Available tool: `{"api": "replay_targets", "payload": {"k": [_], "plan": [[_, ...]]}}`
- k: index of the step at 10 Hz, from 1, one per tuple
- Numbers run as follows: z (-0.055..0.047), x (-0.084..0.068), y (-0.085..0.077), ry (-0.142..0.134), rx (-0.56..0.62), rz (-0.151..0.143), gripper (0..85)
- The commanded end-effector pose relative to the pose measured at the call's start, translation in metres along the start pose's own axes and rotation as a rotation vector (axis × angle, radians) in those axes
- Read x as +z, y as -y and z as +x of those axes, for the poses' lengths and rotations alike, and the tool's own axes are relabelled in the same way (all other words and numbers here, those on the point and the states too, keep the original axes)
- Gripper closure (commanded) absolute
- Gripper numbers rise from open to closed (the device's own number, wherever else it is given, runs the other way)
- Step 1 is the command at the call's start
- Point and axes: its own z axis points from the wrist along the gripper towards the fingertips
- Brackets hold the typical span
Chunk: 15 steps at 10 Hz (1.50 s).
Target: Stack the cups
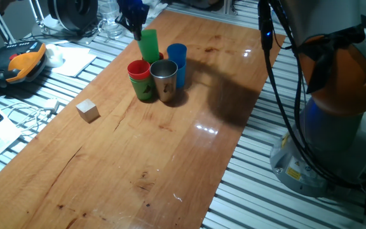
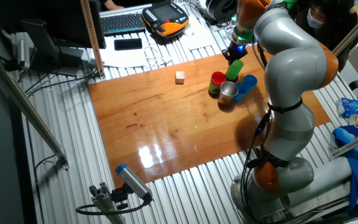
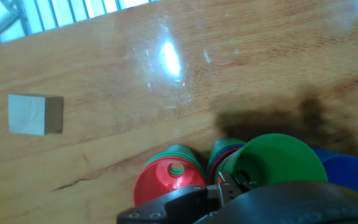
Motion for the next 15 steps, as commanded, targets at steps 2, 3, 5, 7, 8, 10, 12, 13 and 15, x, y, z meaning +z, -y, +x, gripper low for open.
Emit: {"api": "replay_targets", "payload": {"k": [2, 3, 5, 7, 8, 10, 12, 13, 15], "plan": [[0.000, 0.001, -0.001, 0.009, 0.020, 0.001, 68.0], [0.001, 0.001, -0.002, 0.014, 0.024, 0.015, 51.0], [0.001, 0.001, -0.002, 0.018, 0.035, 0.018, 51.0], [0.002, 0.002, -0.002, 0.020, 0.045, 0.019, 51.0], [0.002, 0.002, -0.002, 0.021, 0.042, 0.022, 51.0], [0.002, 0.003, 0.001, 0.029, 0.017, 0.044, 51.0], [-0.002, 0.001, 0.005, 0.020, -0.024, 0.045, 68.0], [-0.006, -0.002, 0.007, 0.006, -0.057, 0.043, 85.0], [-0.014, -0.010, 0.008, -0.009, -0.113, 0.052, 85.0]]}}
